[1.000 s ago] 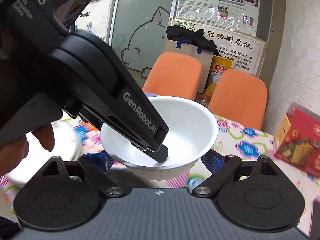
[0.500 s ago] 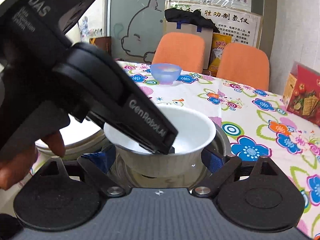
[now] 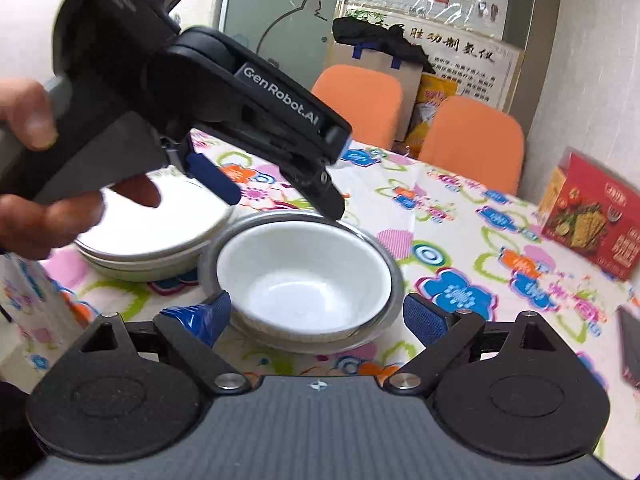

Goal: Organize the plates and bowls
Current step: 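Lower the white bowl into the steel bowl and open the left tool, then reach the left tool to the translucent blue bowl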

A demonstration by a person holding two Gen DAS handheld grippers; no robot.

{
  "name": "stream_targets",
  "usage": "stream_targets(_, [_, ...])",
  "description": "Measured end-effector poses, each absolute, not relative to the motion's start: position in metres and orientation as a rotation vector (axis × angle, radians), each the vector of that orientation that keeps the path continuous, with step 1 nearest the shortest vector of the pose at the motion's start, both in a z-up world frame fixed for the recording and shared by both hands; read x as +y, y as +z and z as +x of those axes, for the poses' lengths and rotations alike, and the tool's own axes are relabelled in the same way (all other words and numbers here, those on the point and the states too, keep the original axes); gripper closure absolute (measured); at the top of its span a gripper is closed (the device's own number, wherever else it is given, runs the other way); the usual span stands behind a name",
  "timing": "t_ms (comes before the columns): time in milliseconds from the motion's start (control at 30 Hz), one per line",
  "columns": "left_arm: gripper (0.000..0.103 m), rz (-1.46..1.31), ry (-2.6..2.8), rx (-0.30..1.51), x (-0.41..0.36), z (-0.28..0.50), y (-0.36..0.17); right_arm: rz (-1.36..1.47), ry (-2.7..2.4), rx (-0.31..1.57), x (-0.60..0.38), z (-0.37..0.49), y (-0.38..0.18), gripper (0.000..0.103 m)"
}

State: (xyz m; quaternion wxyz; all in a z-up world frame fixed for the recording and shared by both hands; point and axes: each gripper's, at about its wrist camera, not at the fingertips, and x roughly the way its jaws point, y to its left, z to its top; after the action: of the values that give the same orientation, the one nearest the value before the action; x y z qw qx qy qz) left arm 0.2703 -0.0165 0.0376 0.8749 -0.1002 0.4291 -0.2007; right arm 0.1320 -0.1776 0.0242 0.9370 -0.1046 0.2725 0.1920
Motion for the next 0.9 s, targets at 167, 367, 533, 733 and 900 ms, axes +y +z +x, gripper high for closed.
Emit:
stream_targets(167, [0.008, -0.247, -0.413, 0.889, -0.002, 0.274, 0.044, -0.116, 0.424, 0.551, -0.186, 0.130, 0.033, 0.022])
stream_targets(367, [0.007, -0.257, -0.342, 0.868, 0.027, 0.284, 0.047, -0.126, 0.412, 0.552, -0.186, 0.155, 0.039, 0.022])
stream_targets(533, [0.006, -0.294, -0.261, 0.868, 0.066, 0.311, 0.047, -0.200, 0.440, 0.553, -0.182, 0.195, 0.051, 0.022])
stream_targets(733, [0.005, -0.332, -0.196, 0.865, 0.102, 0.372, 0.054, -0.359, 0.485, 0.566, -0.165, 0.279, 0.071, 0.022])
stream_targets(900, [0.005, -0.307, -0.145, 0.839, 0.113, 0.434, 0.061, -0.464, 0.530, 0.591, -0.143, 0.356, 0.070, 0.022])
